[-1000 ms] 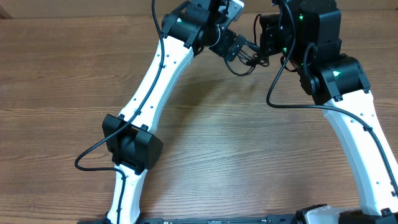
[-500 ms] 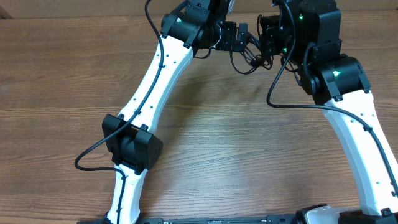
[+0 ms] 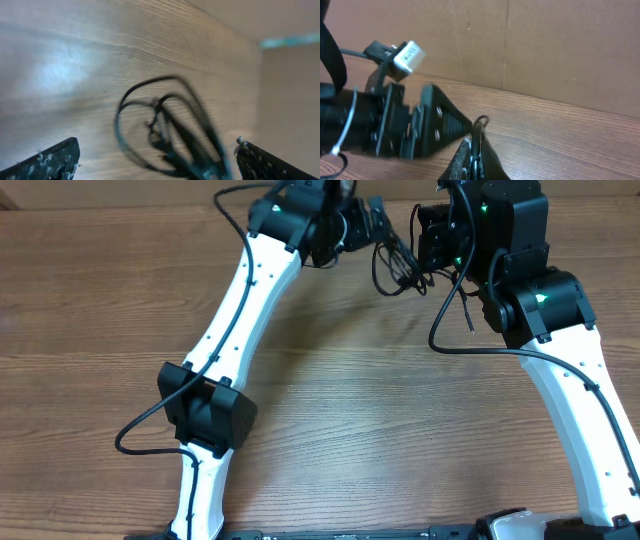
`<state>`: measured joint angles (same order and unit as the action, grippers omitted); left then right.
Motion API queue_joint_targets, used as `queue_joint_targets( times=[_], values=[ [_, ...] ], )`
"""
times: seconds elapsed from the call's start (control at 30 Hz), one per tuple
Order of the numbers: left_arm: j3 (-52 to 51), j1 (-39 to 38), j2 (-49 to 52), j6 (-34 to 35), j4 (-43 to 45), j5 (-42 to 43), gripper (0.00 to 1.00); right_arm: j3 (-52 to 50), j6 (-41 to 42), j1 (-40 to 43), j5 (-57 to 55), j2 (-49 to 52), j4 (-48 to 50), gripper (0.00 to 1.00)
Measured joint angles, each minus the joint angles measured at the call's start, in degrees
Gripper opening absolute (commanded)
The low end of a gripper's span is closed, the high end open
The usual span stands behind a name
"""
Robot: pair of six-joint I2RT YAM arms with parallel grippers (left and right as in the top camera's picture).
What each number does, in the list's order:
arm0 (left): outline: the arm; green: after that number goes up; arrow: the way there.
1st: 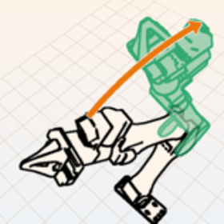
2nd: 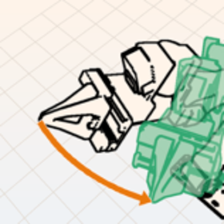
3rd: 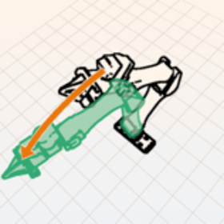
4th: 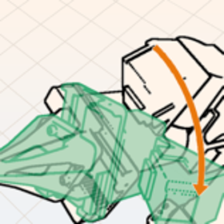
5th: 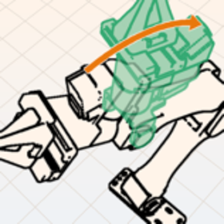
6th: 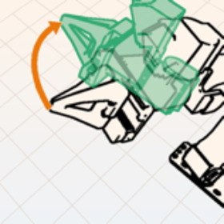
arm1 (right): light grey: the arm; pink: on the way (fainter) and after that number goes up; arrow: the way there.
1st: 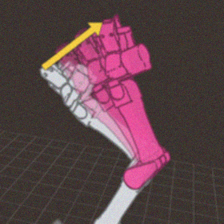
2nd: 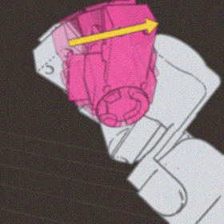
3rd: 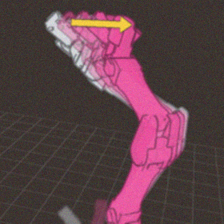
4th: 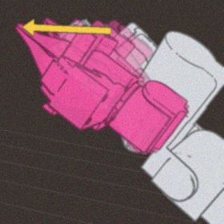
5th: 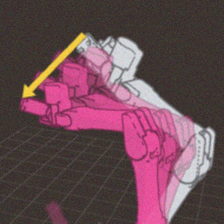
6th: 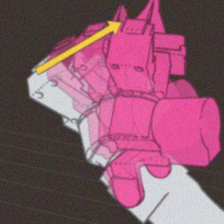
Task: Untangle cables
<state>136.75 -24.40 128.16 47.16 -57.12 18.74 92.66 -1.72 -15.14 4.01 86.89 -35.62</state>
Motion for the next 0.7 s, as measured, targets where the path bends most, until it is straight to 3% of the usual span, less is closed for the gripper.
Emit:
queue_joint_targets(
  times=[0.1, 0.2, 0.37, 0.7],
  values=[
    [0.0, 1.0, 0.0, 10.5, 0.1, 2.6, 0.83, 0.0, 0.0, 0.0, 0.0, 0.0, 0.0, 0.04],
    [0.0, 1.6, 0.0, 22.5, 0.7, 7.6, 0.86, 0.0, 0.0, 0.0, 0.0, 0.0, 0.0, 0.04],
    [0.0, 0.9, 0.0, 36.4, 2.7, 11.7, 0.76, 0.0, 0.0, 0.0, 0.0, 0.0, 0.0, 0.04],
    [0.0, -0.7, 0.0, 46.1, 1.6, 17.7, 0.68, 0.0, 0.0, 0.0, -4.0, 0.0, -0.8, 0.04]
  ],
)
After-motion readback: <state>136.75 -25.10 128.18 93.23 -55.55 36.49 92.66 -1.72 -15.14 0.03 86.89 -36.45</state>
